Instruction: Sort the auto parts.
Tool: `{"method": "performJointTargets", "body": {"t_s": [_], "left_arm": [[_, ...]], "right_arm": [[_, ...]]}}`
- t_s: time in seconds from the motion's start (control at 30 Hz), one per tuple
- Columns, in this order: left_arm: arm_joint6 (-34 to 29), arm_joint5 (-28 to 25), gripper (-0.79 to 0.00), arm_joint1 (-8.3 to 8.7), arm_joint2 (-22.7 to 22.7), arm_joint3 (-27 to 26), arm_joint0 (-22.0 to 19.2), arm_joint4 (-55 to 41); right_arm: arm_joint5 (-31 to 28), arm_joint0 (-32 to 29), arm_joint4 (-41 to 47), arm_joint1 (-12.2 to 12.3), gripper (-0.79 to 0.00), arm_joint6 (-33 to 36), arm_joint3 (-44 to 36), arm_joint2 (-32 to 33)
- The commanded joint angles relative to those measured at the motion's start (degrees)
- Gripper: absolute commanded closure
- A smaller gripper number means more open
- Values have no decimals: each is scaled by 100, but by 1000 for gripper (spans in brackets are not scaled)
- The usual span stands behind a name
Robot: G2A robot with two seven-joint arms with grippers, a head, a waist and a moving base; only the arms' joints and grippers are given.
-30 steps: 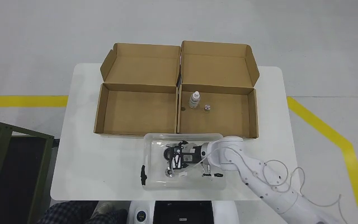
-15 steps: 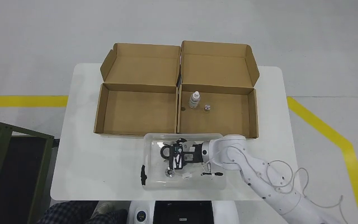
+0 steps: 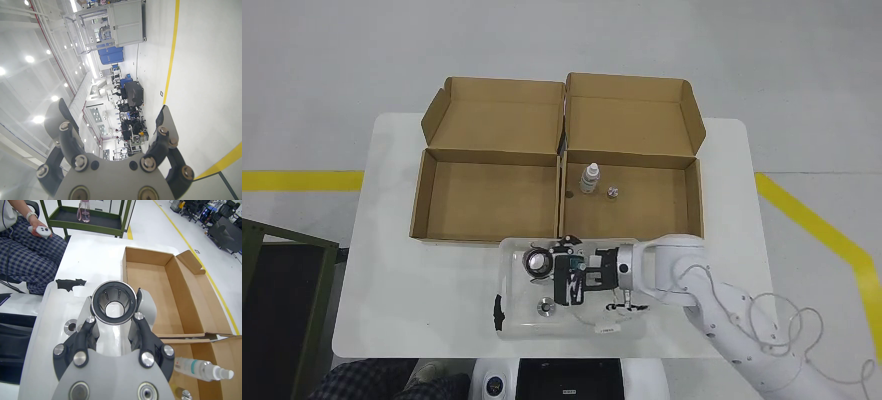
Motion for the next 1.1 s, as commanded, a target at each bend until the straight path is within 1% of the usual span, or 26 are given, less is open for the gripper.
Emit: {"method": "performJointTargets", "body": {"t_s": [0.0,0.3,0.53,0.9,1.07], "left_arm": [[0,0,-785,0,0,0,0,0],[0,0,-785,0,0,0,0,0],[0,0,-785,0,0,0,0,0],[0,0,-785,0,0,0,0,0],[0,0,-785,0,0,0,0,0]], "right_arm": [[-32,-23,81,19,0,-23,-91,112],[-98,-235,489,131,0,-275,-547,827],[-130,-568,630,239,0,-385,-940,1490],[3,-1062,760,363,0,-746,-1082,2526],[-3,-1227,749,399,0,-838,-1161,2813]]}}
